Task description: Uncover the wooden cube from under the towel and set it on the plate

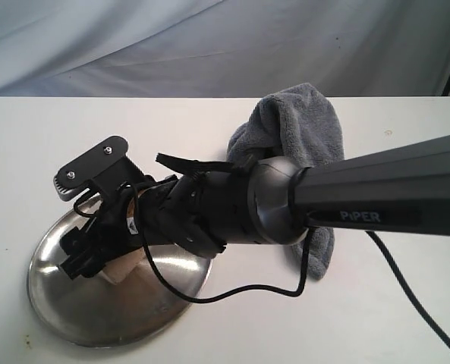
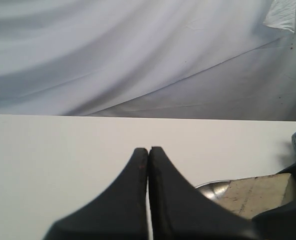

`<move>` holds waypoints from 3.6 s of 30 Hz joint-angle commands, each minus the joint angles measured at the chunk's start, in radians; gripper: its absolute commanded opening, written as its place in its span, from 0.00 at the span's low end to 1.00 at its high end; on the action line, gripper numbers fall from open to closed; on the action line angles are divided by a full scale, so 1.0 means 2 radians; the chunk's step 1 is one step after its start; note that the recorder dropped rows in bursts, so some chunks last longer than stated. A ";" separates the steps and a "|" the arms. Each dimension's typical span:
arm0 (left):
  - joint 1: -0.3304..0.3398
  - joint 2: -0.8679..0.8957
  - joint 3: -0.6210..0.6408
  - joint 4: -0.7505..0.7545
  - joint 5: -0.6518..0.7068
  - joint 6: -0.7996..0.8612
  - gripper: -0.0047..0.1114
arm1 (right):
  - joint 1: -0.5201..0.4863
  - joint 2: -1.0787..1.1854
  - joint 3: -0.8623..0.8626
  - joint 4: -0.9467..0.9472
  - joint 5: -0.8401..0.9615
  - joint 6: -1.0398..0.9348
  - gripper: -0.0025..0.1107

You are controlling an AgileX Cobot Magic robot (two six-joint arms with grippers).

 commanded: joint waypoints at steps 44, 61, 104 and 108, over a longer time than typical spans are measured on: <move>0.000 -0.001 0.002 0.000 -0.002 -0.001 0.05 | -0.122 -0.097 0.062 0.044 -0.097 0.001 0.05; 0.000 -0.001 0.002 0.000 -0.002 0.000 0.05 | -0.259 -0.145 0.062 0.019 -0.089 -0.001 0.02; 0.000 -0.001 0.002 0.000 -0.002 0.000 0.05 | -0.406 -0.491 0.316 0.068 -0.307 -0.104 0.02; 0.000 -0.001 0.002 0.000 -0.002 0.000 0.05 | -0.406 -0.547 0.343 0.069 -0.307 -0.130 0.02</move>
